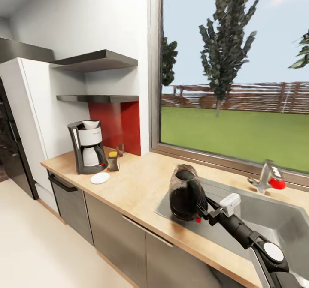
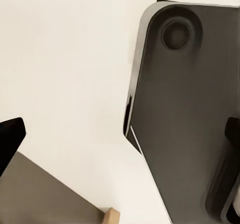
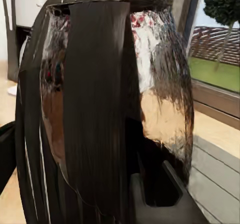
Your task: Set up a coffee station on the kitchen countertop: keep the coffee maker on the countertop, move the bottle of coffee from the kitchen shelf to the counter next to the coffee maker, place a paper coffee filter on top of the coffee maker, put the saucer next to the coffee maker with the coffee cup on the saucer, and place the electric kettle next to the coffee maker.
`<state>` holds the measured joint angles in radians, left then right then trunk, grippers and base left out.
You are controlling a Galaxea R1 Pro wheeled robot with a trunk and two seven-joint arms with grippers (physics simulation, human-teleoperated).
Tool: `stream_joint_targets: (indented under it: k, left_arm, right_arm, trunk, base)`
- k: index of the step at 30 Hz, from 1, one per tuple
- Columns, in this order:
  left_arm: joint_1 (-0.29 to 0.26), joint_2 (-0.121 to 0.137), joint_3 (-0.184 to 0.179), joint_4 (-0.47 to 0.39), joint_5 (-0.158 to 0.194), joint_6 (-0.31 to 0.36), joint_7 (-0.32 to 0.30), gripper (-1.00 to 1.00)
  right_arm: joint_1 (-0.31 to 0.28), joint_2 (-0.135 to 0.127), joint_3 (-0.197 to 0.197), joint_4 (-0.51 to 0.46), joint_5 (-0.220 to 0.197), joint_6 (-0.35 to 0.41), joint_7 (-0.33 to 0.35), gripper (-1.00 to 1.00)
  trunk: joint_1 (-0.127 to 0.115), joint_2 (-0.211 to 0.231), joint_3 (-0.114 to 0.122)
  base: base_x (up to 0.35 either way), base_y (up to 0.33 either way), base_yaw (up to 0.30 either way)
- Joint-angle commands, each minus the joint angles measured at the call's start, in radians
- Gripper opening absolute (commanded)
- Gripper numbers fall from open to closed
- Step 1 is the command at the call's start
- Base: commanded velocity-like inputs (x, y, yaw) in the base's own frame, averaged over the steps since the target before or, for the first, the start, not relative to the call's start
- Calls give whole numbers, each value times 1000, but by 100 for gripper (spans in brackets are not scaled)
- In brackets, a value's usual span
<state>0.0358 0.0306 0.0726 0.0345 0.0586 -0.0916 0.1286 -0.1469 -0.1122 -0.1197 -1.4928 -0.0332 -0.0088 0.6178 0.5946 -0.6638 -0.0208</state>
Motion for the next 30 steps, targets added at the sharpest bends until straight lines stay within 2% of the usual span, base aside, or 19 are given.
stream_joint_targets:
  k: [1,9,19,30]
  left_arm:
    - [-1,0,7,2,6,-7,-1,100]
    - [-2,0,7,1,8,-7,1,100]
    - [-2,0,7,1,8,-7,0,100]
    - [-2,0,7,0,8,-7,-1,100]
  right_arm:
    - [-1,0,-2,0,-8,0,5,-100]
    - [0,0,-2,0,-8,0,5,-100]
    - [-1,0,-2,-1,-8,0,4,-100]
    - [0,2,-3,-1,-8,-2,4,-100]
  trunk:
    - [1,-2,-1]
    - [1,-2,3]
    - [1,-2,3]
    - [1,-2,3]
  base:
    - [169,277,258]
    - [122,306,216]
    - [102,330,8]
    - [234,264,0]
